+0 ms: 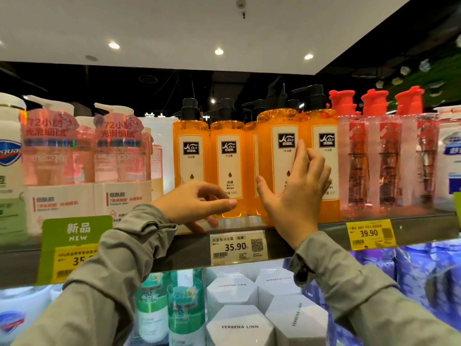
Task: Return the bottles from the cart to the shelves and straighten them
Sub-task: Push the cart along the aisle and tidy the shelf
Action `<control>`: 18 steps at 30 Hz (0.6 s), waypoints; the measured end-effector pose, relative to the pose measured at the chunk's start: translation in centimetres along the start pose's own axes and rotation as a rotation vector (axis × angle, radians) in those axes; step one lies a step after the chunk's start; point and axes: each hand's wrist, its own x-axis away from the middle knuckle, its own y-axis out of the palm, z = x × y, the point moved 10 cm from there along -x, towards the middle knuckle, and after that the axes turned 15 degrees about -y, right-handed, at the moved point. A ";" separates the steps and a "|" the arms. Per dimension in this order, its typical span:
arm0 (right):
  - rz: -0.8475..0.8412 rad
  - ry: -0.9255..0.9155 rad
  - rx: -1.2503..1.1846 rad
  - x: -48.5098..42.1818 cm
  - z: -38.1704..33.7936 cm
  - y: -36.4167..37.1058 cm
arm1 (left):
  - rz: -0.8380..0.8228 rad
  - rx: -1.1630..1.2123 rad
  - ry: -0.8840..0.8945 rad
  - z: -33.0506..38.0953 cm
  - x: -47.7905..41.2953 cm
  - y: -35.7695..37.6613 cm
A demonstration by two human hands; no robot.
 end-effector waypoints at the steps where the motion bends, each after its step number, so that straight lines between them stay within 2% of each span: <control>1: -0.019 0.006 0.004 0.0 0.0 0.0 | 0.029 0.010 0.043 0.5 0.2 -0.3; 3: -0.082 0.003 0.002 -0.1 -0.2 0.1 | 0.165 0.020 0.189 1.9 1.3 -1.4; 5: -0.161 -0.008 -0.037 -0.4 -0.4 0.0 | 0.419 -0.061 0.356 3.6 3.4 -2.9; 8: -0.202 0.007 -0.126 -0.7 -0.6 -1.2 | 0.712 -0.209 0.387 4.8 6.2 -3.8; 12: -0.169 -0.036 -0.204 0.3 -2.3 -2.5 | 0.756 -0.269 0.257 5.0 7.9 -3.7; 18: -0.316 -0.135 -0.505 1.7 -5.2 -2.0 | 0.759 -0.338 0.095 5.7 9.3 -2.8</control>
